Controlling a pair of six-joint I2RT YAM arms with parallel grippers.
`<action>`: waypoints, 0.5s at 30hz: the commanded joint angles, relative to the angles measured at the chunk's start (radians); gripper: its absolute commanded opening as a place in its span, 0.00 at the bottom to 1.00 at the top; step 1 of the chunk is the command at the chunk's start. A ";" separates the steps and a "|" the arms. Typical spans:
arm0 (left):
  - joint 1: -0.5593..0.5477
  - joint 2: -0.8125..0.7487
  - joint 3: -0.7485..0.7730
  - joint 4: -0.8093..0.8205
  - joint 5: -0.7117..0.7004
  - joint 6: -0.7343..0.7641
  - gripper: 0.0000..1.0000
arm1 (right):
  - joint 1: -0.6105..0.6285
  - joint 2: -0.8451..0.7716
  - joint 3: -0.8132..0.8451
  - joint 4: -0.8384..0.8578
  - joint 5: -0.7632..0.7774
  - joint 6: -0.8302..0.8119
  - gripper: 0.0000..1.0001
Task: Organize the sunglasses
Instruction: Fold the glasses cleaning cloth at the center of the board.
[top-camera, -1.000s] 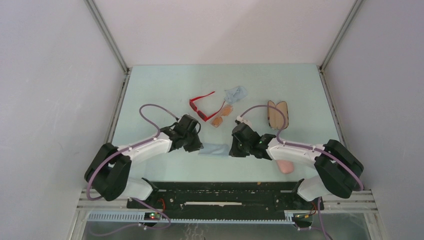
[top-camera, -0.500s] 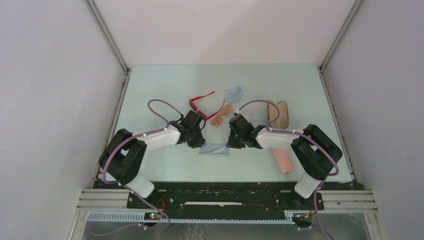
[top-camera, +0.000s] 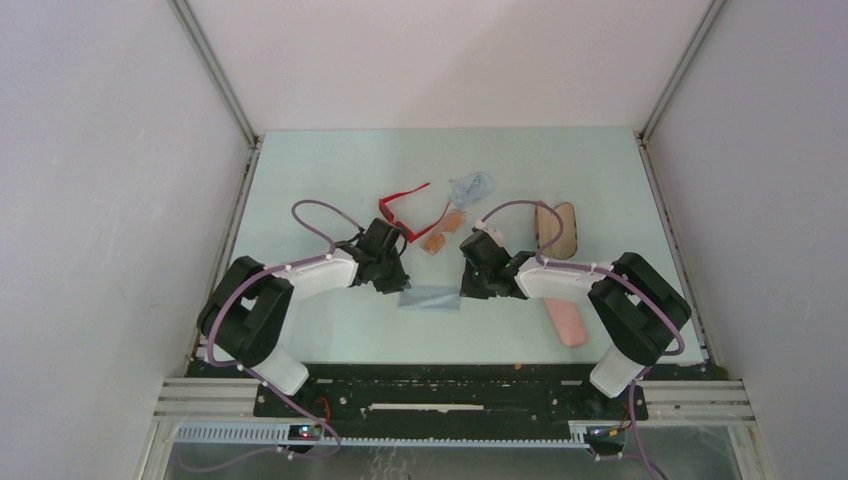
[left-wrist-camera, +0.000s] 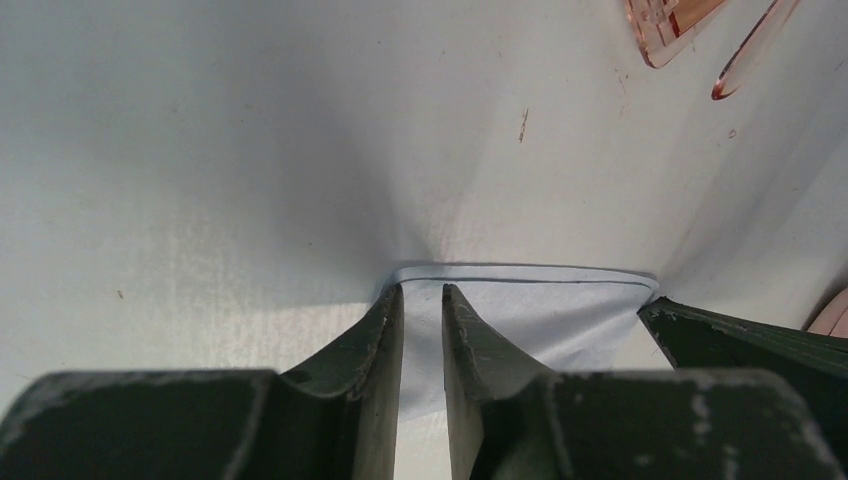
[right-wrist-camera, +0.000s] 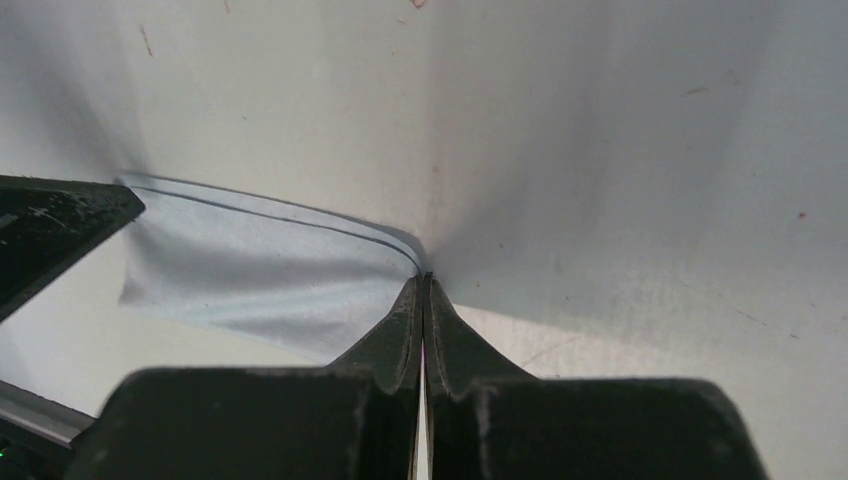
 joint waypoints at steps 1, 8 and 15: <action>0.010 0.019 -0.017 0.028 0.030 0.044 0.24 | -0.002 -0.048 -0.013 -0.084 0.004 -0.038 0.03; 0.006 -0.109 0.016 -0.036 0.004 0.067 0.26 | -0.005 -0.200 0.027 -0.122 0.021 -0.040 0.05; 0.006 -0.287 0.064 -0.182 -0.134 0.110 0.29 | -0.047 -0.309 0.029 -0.186 0.081 -0.080 0.09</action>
